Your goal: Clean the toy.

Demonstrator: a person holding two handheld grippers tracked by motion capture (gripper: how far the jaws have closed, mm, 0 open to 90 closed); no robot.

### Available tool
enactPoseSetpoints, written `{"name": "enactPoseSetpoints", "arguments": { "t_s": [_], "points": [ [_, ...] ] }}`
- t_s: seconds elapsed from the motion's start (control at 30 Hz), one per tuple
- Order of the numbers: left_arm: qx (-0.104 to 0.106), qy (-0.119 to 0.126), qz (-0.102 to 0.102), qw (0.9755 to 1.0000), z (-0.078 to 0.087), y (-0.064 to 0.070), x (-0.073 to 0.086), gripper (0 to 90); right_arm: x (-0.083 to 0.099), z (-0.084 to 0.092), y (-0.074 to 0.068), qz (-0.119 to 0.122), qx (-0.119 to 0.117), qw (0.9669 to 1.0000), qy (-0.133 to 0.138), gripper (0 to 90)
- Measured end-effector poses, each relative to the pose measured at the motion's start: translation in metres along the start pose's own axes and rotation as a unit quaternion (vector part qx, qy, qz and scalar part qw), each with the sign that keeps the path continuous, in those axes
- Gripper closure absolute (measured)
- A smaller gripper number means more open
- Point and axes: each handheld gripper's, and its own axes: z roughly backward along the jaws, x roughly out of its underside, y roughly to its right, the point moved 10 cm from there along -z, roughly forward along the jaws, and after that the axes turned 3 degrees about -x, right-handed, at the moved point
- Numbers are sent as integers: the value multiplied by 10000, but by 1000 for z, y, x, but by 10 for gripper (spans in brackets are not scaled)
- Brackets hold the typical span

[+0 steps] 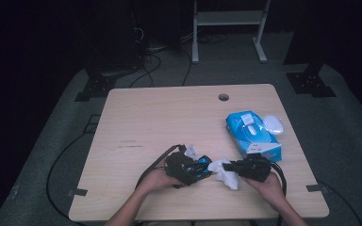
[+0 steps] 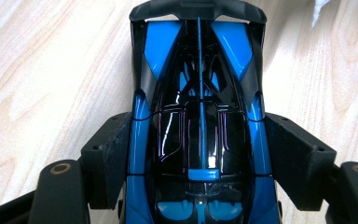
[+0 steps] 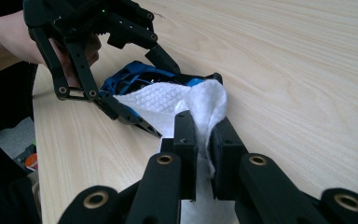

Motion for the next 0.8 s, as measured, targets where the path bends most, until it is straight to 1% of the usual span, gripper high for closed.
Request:
{"name": "enactPoseSetpoints", "arguments": {
  "t_s": [0.03,0.07,0.1,0.17,0.3,0.33,0.43,0.47,0.53,0.6,0.63,0.67,0.8],
  "points": [
    [-43,-72,-65,9999,-1,0,2,275,0,0,0,-4,1,10000,0,820],
    [-61,-145,-78,9998,-2,0,4,275,1,0,0,2,3,10000,-9,820],
    [-40,-95,-48,9999,-2,0,3,274,1,-1,1,-3,4,10000,-7,819],
    [-17,-78,-26,10000,-2,0,4,274,2,-1,1,-10,6,10000,-18,819],
    [-18,-81,-55,10000,-3,0,4,270,2,-1,2,-2,-4,10000,-20,819],
    [-12,-80,-32,10000,-3,1,4,266,3,-1,2,2,-4,10000,-24,819],
    [-50,-216,-71,9997,-6,0,7,232,3,0,2,-14,-2,10000,-23,819],
    [-82,-183,-77,9998,-7,0,7,208,3,0,2,-18,4,10000,-21,819],
    [-79,-165,-76,9998,-8,0,7,200,3,1,3,-31,11,10000,-1,819],
    [-68,-145,-99,9998,-8,0,6,208,4,2,3,-39,24,10000,6,818],
    [-52,-111,-174,9998,-7,1,5,240,4,2,4,-49,35,10000,13,819],
    [-79,-109,-196,9997,-7,1,5,257,4,3,4,-55,41,10000,14,819],
    [-118,-101,-240,9996,-6,1,5,259,3,5,3,-68,57,9999,50,819]
  ]
}}
